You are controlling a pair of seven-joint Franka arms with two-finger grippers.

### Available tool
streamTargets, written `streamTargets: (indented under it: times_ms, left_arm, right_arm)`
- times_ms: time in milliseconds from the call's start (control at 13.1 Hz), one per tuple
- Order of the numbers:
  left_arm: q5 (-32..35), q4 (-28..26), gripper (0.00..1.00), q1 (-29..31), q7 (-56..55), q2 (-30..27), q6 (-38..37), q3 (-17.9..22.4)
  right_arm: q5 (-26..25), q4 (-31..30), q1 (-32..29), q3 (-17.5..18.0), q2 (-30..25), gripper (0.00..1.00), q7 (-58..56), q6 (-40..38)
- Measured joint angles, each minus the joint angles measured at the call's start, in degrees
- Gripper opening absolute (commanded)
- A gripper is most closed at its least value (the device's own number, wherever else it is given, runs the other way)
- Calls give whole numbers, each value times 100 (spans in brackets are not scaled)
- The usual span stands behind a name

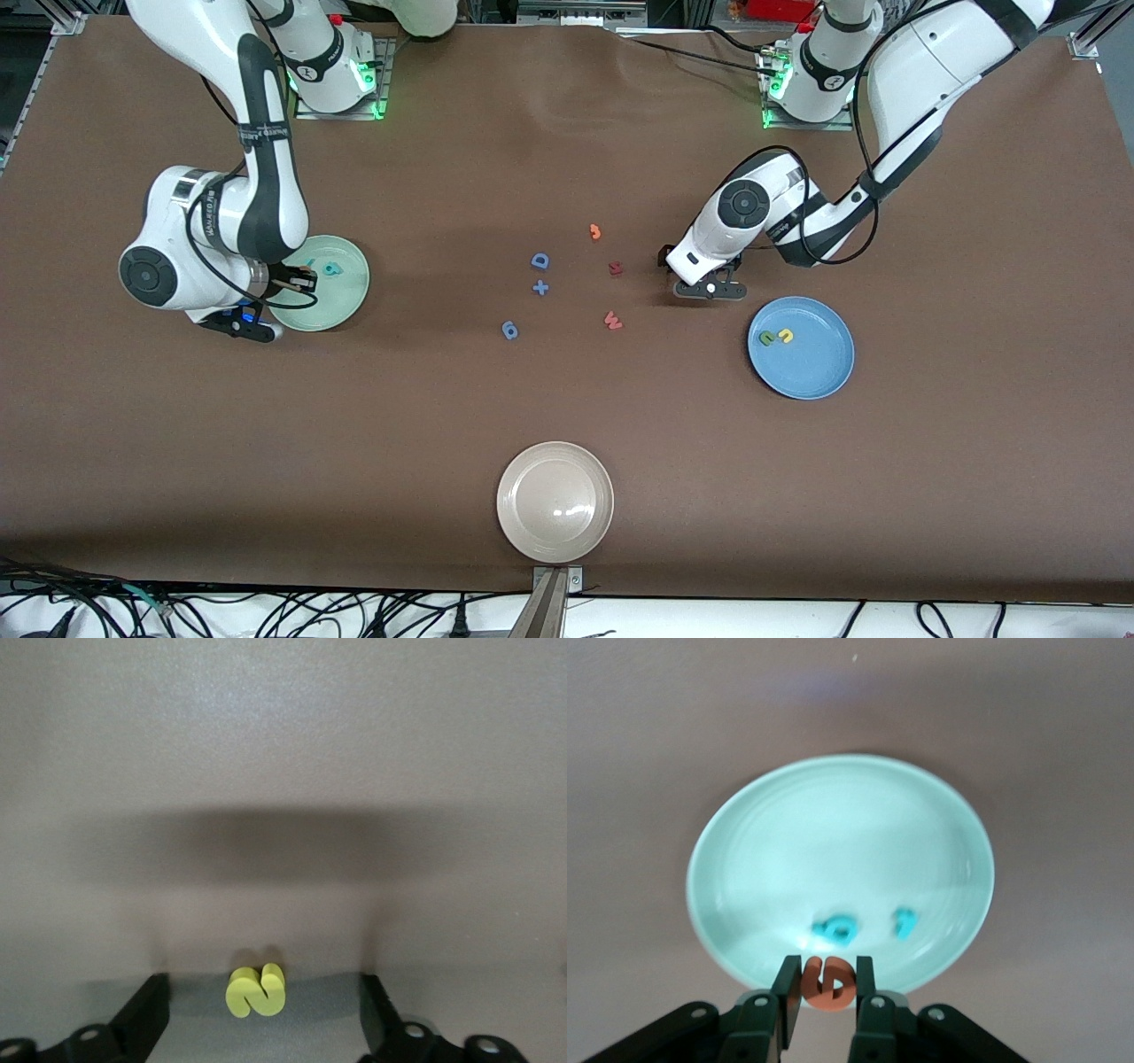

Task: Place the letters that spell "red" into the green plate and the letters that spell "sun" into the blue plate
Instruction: 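Carry the orange 6 to the mint plate while the left gripper grasps yellow z, then release the orange 6 on the mint plate while the left gripper places yellow z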

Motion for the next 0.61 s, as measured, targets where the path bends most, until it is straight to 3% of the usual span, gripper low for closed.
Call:
streamTargets:
  times_ms: [153, 458, 611]
  left_arm:
    - [0, 4, 64, 20, -21, -6, 6, 0]
    - [0, 23, 27, 47, -31, -29, 6, -47]
    - [0, 34, 24, 67, -36, -32, 6, -70]
  right_arm:
    - [3, -231, 13, 30, 186, 16, -181, 571]
    - [285, -306, 4, 93, 528, 16, -388, 756]
    - [658, -310, -65, 100, 636, 16, -680, 757]
